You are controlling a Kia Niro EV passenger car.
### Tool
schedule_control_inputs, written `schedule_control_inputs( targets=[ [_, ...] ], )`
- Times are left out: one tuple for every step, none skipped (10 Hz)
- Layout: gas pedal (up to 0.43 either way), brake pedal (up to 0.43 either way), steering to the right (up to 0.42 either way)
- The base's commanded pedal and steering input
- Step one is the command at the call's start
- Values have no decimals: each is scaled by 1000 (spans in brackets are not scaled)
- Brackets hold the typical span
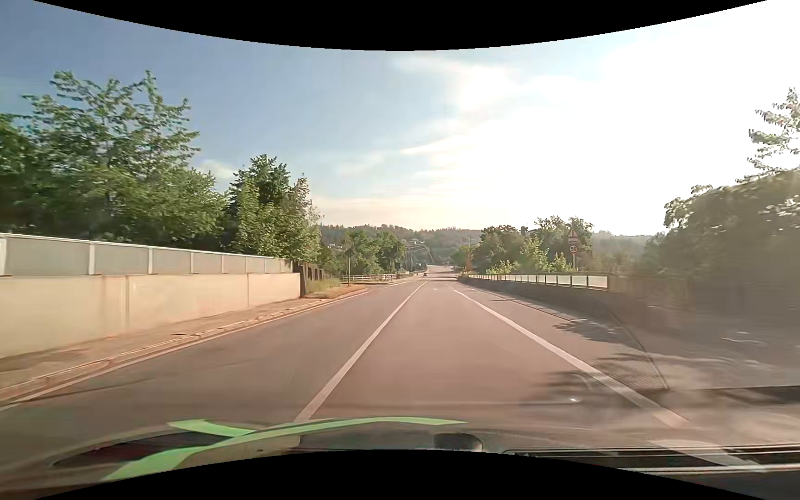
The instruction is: Follow the waypoints while adhering to traffic rules and regulations
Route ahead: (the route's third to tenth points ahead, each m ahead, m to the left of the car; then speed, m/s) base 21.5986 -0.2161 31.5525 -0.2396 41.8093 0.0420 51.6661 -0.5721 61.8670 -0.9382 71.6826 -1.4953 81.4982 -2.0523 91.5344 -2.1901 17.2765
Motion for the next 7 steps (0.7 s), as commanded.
schedule_control_inputs(
  targets=[
    [118, 0, 6],
    [118, 0, 6],
    [118, 0, 6],
    [110, 0, 5],
    [110, 0, 4],
    [110, 0, 4],
    [110, 0, 4]
  ],
)
